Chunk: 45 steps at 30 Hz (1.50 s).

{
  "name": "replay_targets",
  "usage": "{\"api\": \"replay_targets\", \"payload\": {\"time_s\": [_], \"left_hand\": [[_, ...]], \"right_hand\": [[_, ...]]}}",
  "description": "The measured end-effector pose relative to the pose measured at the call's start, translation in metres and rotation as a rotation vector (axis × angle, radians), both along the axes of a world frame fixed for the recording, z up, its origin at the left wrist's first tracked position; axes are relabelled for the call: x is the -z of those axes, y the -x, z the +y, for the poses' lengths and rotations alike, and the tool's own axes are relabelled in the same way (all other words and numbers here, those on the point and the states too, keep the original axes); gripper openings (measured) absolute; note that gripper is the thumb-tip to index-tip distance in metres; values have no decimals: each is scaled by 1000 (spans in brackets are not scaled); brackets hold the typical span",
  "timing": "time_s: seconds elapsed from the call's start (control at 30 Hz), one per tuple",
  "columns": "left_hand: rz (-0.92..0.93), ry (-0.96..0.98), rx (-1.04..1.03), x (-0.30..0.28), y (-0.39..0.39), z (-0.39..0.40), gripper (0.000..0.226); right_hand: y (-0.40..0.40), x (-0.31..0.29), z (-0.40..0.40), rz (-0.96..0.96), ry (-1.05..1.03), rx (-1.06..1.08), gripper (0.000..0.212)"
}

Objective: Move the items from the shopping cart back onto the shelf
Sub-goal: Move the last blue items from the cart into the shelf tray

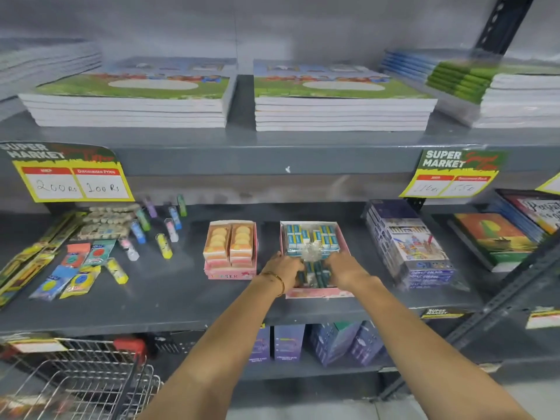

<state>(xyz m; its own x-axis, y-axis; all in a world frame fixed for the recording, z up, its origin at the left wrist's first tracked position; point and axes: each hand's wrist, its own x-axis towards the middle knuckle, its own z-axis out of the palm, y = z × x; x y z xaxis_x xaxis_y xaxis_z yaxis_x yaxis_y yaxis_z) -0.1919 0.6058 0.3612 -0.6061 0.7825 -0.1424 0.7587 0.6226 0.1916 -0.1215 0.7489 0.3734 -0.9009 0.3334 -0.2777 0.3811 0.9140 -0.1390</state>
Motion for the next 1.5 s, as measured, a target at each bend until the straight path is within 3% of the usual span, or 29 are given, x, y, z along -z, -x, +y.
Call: {"api": "replay_targets", "payload": {"time_s": [0.2,0.6,0.73,0.9,1.0,1.1,1.3,1.5], "left_hand": [[34,5,-12,-2,3,3,34],[-12,-38,-14,2,-1,3,35],[-40,-271,-68,3,-2,-8,47],[3,-582,-409,-6,18,-65,60],[83,-543,-620,-9,40,-111,59],[59,-502,-715,-9,55,-136,60],[28,-385,-604,4,73,-147,60],[53,-319,-509,16,78,-145,46]], "right_hand": [[1,5,-10,104,60,91,29],[3,3,-10,105,144,141,27],[13,-8,-25,178,106,137,22],[43,-21,-78,392,120,-47,36],[61,-24,-108,439,126,-238,42],[74,-18,-121,373,59,-288,46],[86,9,-126,386,-63,-305,50],[92,23,-132,411,-79,-297,47]]}}
